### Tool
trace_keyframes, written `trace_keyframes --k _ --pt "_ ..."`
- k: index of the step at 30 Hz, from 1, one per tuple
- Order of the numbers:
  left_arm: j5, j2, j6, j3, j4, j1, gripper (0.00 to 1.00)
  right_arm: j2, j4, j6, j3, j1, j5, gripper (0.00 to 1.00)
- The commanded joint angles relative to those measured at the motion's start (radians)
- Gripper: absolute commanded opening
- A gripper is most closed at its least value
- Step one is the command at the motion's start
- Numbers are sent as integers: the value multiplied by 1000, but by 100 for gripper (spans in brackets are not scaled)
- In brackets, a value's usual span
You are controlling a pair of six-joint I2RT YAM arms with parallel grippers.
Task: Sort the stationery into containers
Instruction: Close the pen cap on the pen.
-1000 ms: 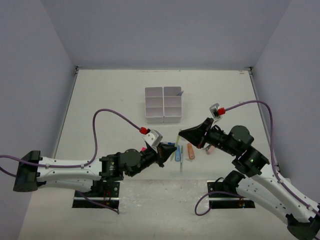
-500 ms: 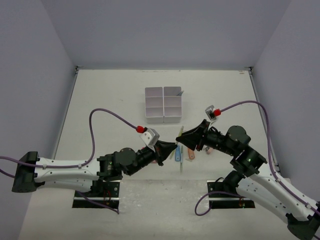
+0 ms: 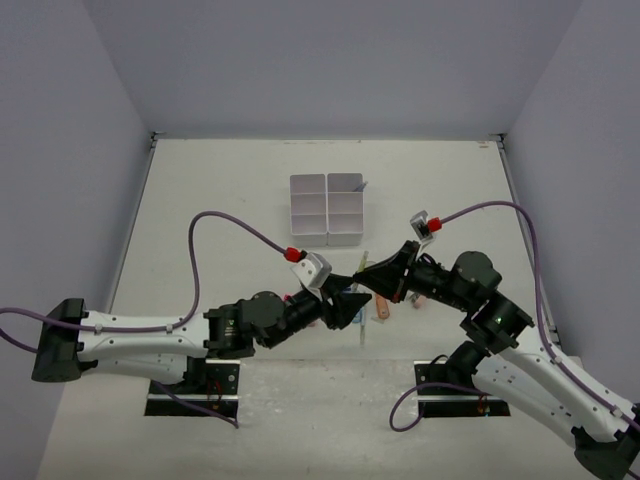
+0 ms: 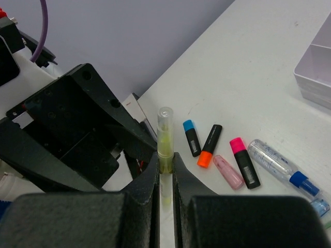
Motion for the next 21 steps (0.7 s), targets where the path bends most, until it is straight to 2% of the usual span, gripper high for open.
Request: trace_keyframes --k 1,2,3,7,9,11,13,14,16,18,21 --pt "-4 12 11 28 12 0 34 10 43 12 59 4 -34 0" --pt "-8 10 9 25 14 0 17 13 43 15 63 4 -48 0" --pt "-11 8 8 25 15 0 11 13 43 18 66 4 -55 0" --pt "-7 3 10 27 8 0 11 2 43 19 68 4 -56 0" --pt "-1 4 12 25 5 2 2 0 53 22 68 4 -63 0" --pt "1 3 15 24 3 2 0 0 74 24 68 4 -71 0" --pt "5 -4 16 17 10 2 0 0 69 14 69 4 -75 11" --pt "5 -10 19 16 11 2 0 0 60 13 71 4 -76 11" --pt "21 -27 28 -1 22 2 0 -3 13 -15 83 4 -19 55" --pt "33 -41 32 -10 27 2 0 -3 -18 -28 99 4 8 66" --pt "52 -48 40 -13 27 1 0 -2 -50 -43 138 4 38 69"
